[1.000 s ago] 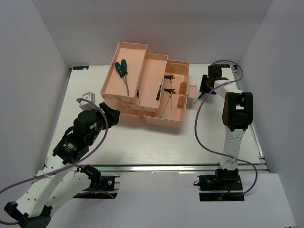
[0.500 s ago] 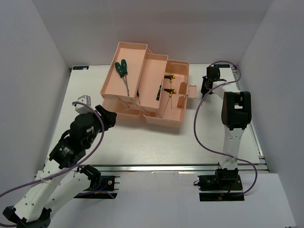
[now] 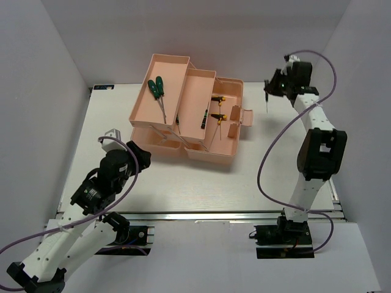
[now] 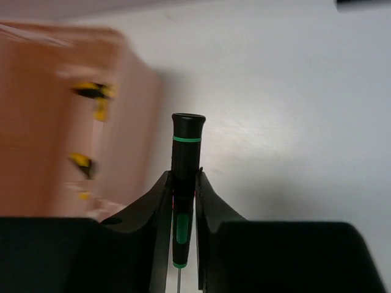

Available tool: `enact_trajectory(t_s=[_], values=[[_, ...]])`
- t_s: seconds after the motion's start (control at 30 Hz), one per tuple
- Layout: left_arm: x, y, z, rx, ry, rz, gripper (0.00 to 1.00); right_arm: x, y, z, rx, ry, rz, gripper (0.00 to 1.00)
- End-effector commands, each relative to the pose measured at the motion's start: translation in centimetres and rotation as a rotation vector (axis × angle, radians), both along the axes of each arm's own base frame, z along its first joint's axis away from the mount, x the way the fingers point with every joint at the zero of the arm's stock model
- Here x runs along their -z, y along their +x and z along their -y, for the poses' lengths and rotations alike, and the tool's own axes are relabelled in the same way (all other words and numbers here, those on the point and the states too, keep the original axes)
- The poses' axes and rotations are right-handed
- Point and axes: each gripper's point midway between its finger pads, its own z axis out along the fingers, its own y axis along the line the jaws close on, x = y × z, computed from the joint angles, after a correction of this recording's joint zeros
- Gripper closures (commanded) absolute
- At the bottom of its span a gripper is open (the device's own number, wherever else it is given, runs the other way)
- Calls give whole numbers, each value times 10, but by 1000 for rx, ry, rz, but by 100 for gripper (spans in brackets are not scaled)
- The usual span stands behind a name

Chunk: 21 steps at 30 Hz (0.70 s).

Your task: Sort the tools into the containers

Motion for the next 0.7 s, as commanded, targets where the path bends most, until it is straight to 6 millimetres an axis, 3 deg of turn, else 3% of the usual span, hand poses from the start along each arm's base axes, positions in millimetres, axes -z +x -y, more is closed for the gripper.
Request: enact_trajectory(t_s=[0.0,0.07,0.1,0.13,0.2,0.3,0.43,0.5,0.63,0.67], values=[[19,-4,-9,-57,-5,-46,33,-144,-19,-110,-351,119,316,100],[27,-5,-9,-64,-6,-68,31,-157,-34,-145,-411,161,314,100],[29,-5,-7,-59,-7,-74,31,-160,-46,-177,-468,196,306,100],[30,-5,-6,-53,-5,-81,31,-163,-53,-194,-468,257,276,100],[32,-5,-4,-44,-4,-91,30,-158,-62,-229,-486,335,225,100],[28,-8,-8,-53,-8,-82,30,-134,-61,-260,-431,454,100,100],[19,-15,-16,-75,-33,-53,30,-100,-55,-287,-405,517,-3,100],[16,-19,-19,-82,-48,-40,30,-93,-57,-299,-403,528,-28,100],[12,-22,-21,-84,-72,-23,30,-85,-58,-316,-434,522,-34,71],[13,-23,-21,-84,-72,-24,30,-86,-58,-318,-442,523,-31,51]])
